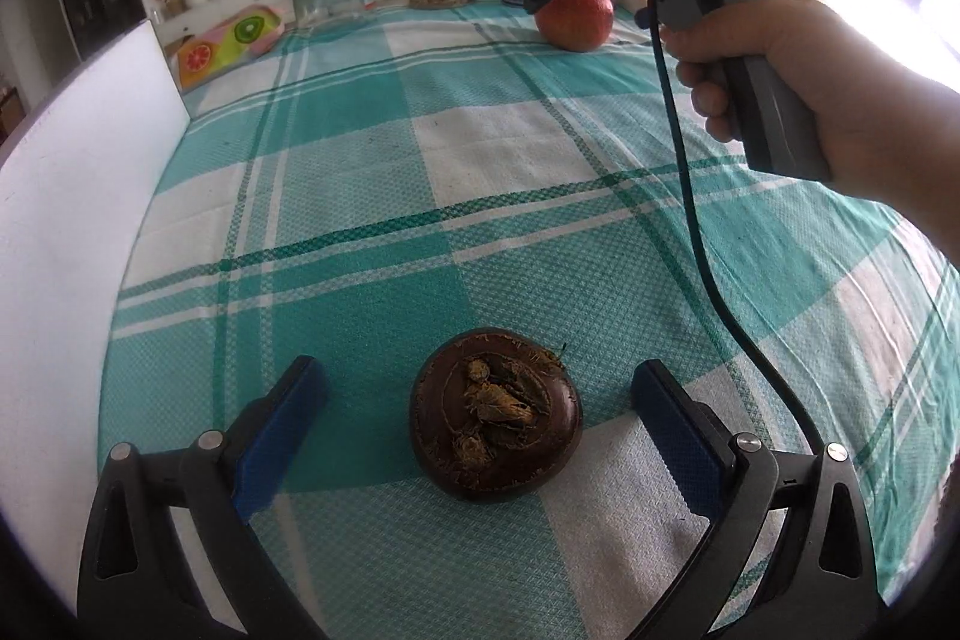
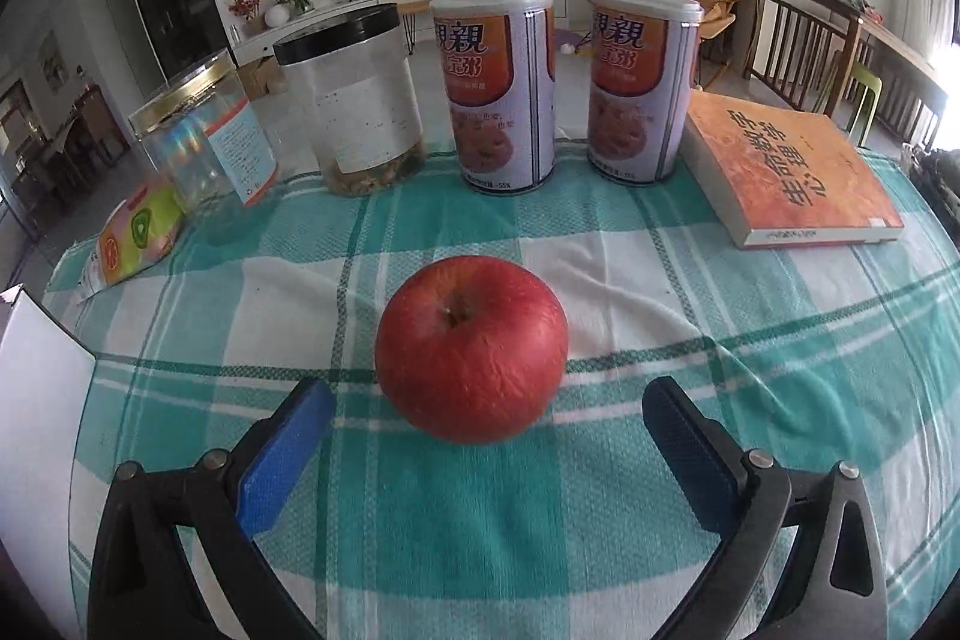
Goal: Organize fruits
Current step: 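Grasp the red apple with the right tool while the left tool grasps the mangosteen, then carry the mangosteen and red apple into the box and open both tools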
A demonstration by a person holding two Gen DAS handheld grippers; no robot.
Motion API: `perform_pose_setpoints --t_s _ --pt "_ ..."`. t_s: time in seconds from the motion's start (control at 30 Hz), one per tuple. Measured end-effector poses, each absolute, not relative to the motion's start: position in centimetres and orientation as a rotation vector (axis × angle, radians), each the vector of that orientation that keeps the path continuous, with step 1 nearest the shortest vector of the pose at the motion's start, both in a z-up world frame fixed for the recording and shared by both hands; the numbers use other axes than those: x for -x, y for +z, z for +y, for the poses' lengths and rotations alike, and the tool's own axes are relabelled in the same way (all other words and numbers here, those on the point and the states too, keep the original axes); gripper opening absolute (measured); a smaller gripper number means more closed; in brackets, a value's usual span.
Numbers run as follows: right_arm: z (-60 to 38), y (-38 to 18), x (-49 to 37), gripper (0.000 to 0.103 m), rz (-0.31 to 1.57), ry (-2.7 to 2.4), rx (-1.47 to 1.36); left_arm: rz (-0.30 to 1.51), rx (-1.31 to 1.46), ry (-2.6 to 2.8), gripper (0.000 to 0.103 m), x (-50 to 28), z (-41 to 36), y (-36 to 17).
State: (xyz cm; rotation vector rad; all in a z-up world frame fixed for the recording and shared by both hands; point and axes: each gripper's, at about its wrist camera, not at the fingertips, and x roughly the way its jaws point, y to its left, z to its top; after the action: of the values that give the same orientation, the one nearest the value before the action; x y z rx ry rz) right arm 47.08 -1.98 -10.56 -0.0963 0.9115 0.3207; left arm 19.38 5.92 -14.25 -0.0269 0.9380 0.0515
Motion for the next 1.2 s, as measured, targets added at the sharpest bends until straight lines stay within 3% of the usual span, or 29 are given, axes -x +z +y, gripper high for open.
perform_pose_setpoints --t_s 0.03,0.3,0.5,0.73,1.13,1.2 --pt "-1.6 -10.7 -47.3 0.067 0.920 0.325 0.116 0.938 0.027 0.051 0.103 -19.4 5.9 -14.3" --pt "-7.7 -10.0 -41.2 0.067 0.941 0.392 -0.089 0.938 0.027 0.052 0.103 -19.4 5.9 -14.3" --pt "-13.6 -10.3 -29.5 0.067 0.967 0.413 -0.204 0.938 0.026 0.053 0.103 -19.4 5.9 -14.3" --pt "-16.3 -11.4 -16.9 0.067 0.864 0.305 -0.197 0.938 0.026 0.053 0.103 -19.4 5.9 -14.2" --pt "-17.5 -11.9 -16.3 0.067 0.838 0.366 -0.281 0.917 0.120 -0.078 0.099 -18.6 7.7 -13.0" --pt "-17.8 -12.0 -16.5 0.067 0.839 0.377 -0.313 0.910 0.086 -0.067 0.092 -18.7 7.0 -13.0"
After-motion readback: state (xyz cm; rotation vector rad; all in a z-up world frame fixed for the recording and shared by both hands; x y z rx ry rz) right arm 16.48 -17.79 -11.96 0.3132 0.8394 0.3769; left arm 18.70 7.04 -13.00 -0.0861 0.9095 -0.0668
